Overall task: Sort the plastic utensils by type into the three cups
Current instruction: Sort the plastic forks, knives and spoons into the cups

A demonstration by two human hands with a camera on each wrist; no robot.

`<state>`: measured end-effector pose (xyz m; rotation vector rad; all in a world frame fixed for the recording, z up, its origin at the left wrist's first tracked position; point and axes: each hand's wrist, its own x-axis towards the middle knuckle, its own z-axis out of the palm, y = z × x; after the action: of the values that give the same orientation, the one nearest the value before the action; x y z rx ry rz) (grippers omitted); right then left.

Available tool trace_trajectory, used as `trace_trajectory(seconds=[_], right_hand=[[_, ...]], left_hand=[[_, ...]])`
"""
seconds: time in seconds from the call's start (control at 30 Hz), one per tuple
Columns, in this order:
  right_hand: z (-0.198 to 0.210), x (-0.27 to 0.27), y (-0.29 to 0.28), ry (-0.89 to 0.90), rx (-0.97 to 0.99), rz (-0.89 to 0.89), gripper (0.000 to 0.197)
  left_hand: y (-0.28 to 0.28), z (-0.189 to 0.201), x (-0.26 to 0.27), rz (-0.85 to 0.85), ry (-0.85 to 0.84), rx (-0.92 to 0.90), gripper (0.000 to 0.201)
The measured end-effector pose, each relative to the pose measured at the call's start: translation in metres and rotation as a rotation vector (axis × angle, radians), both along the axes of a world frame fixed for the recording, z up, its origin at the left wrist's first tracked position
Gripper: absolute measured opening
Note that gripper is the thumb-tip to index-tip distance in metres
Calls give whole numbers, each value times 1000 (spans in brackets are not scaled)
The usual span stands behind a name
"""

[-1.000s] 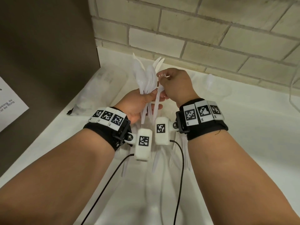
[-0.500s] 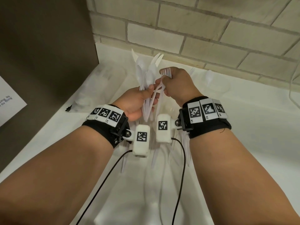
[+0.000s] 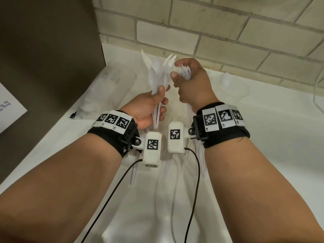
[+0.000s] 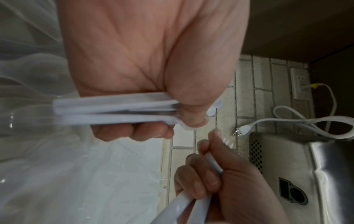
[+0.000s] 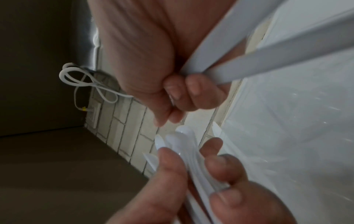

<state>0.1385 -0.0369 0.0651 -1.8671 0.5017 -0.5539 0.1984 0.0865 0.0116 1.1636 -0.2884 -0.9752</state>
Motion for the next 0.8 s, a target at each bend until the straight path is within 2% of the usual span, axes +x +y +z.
trace_trajectory(seconds=[0.13,0.23,0.4,0.5,0.63,0.7,0.8], right_hand=[[-2,3,2,7,-73,36,22],[-6,1,1,30,-88,57,28],[-9,-2,-3,50,-105,108,31],[-10,0,-2,54,-142,54,30],[-9,4,-4,58,-270,1,23],[-9,4,-4,45,-268,8,19],[-11,4,-3,45,-289,-11,11]], left_hand=[[0,1,-1,22,4,25,13],[2,1,-1,-6,41,-20,6],[6,-2,2,3,51,-37,10],[5,-2,0,27,21,-25,13],[1,1,-4,66,-14,-9,14],[-1,2,-7,82,-21,11,5],[-4,6,-10,119,-7,47,11]])
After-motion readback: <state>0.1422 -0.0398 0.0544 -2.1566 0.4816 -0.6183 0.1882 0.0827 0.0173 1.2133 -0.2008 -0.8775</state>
